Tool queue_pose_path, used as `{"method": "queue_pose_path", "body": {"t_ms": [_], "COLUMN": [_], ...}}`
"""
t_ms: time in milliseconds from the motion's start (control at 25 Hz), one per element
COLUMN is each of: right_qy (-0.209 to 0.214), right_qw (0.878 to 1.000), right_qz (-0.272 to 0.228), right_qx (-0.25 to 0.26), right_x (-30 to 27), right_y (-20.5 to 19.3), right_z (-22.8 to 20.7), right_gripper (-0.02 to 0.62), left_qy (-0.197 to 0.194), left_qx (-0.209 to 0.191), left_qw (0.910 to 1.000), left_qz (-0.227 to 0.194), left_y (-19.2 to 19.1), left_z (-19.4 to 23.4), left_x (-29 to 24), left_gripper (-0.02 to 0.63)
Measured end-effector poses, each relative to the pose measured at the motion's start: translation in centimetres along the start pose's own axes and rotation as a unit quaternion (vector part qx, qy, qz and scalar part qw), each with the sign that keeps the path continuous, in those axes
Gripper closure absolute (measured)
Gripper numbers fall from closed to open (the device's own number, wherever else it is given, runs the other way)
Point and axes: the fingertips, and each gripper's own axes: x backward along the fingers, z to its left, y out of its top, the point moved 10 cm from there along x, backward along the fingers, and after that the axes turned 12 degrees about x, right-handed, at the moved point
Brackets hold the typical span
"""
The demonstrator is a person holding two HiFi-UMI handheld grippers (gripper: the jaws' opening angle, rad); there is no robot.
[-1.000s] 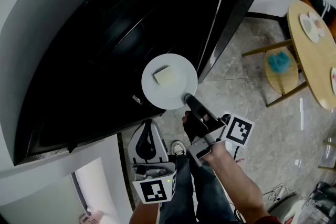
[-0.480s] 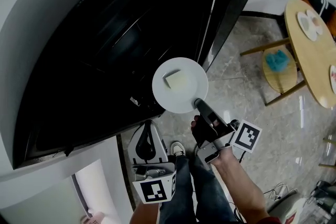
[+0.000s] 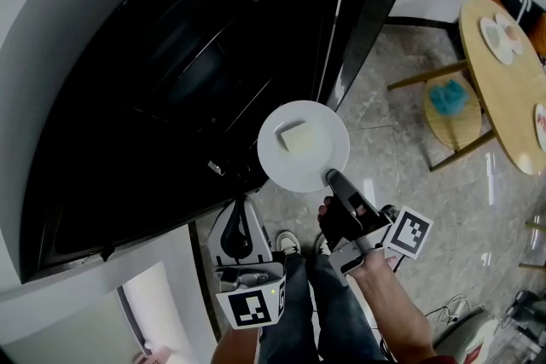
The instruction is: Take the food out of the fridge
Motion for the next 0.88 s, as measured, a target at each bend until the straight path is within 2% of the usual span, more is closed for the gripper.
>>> {"method": "queue_pose_path", "body": {"t_ms": [880], "right_qy": [-0.001], "right_qw": [1.0], "right_qz": [-0.017], "right_qx": [-0.005], "right_x": [1.2], "right_y": [1.5], "right_z": [0.1], "right_gripper": [0.563], "left_qy": [-0.01], "left_qx": [-0.001], "left_qw": [0.9999], "left_qz": [0.001], "left_y": [-0.1], "left_z": [-1.1], "left_x": [-1.2], "left_gripper": [0.592]}}
